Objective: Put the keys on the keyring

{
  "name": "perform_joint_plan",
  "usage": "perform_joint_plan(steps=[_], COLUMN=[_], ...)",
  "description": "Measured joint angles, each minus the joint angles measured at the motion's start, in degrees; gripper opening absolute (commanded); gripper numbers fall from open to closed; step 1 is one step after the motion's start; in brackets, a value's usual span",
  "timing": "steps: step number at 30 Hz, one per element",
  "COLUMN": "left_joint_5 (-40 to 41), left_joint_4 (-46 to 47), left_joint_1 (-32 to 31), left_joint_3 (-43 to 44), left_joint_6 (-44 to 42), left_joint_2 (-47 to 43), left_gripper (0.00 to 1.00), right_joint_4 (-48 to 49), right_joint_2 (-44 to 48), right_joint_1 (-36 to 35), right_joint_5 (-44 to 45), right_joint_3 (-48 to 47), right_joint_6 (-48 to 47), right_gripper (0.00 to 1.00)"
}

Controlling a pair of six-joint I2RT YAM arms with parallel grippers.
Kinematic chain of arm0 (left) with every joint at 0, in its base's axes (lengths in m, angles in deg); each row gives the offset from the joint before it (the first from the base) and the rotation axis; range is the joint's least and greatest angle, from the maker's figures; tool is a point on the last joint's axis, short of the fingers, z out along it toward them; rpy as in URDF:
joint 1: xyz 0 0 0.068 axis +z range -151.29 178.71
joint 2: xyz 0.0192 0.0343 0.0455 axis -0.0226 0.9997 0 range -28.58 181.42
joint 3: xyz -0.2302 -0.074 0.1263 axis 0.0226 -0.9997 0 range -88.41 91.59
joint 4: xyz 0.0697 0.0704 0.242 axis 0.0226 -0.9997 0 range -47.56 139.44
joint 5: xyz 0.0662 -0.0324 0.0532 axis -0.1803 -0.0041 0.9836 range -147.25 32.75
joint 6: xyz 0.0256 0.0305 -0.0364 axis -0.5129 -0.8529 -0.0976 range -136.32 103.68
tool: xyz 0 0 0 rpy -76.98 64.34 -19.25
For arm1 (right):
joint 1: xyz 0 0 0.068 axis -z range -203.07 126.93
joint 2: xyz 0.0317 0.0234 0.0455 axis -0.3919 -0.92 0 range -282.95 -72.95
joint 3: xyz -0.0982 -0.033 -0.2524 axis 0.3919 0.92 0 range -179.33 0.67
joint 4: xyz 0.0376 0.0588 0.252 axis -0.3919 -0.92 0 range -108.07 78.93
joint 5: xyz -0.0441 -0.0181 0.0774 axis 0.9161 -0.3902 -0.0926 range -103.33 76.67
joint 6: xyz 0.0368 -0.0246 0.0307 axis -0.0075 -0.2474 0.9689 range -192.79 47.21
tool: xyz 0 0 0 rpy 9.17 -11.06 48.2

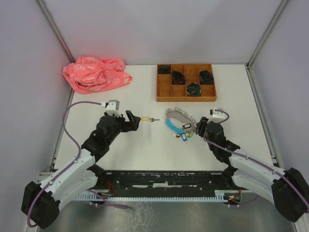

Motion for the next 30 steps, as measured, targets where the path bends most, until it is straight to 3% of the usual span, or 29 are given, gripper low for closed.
perform_joint_plan(steps=[1,2,3,10,17,23,30], left_joint_5=[0.79,1.49,2.36,7.8,12.22,14.69,16.76], left_joint_4=[-2.8,-4.79,-7.61,-22.38,-28.2,-29.05,-27.45], left_joint_1=[0.83,1.33,1.77,2.05,2.05,2.05,2.05], left_joint_3=[1.07,1.92,3.17,11.63,15.02,16.11,12.59], left_joint_6=[1.31,2.1,2.78,3.19,0.02,-3.56,-6.99], left_joint_2=[-1.38,-2.43,-3.76,-13.99,-26.71,-33.0,-36.72], left_gripper=[0.99,0.99,0.99,0.99,0.99,0.99,0.99], right_joint_4=[-2.71,-5.84,-9.03,-28.26,-38.42,-45.81,-50.25], right_joint_2=[2.34,4.74,7.08,22.14,37.57,38.49,38.38], right_joint_1=[0.0,0.0,0.0,0.0,0.0,0.04,0.07], right_joint_5=[0.48,0.83,1.16,1.53,-1.64,-2.73,-1.99], right_joint_3=[-0.26,-0.9,-1.9,-13.44,-19.5,-29.24,-30.12], right_joint_6=[0.39,0.48,0.48,-0.94,-4.68,-8.98,-9.18], right_gripper=[0.71,0.94,0.99,1.0,1.0,1.0,1.0])
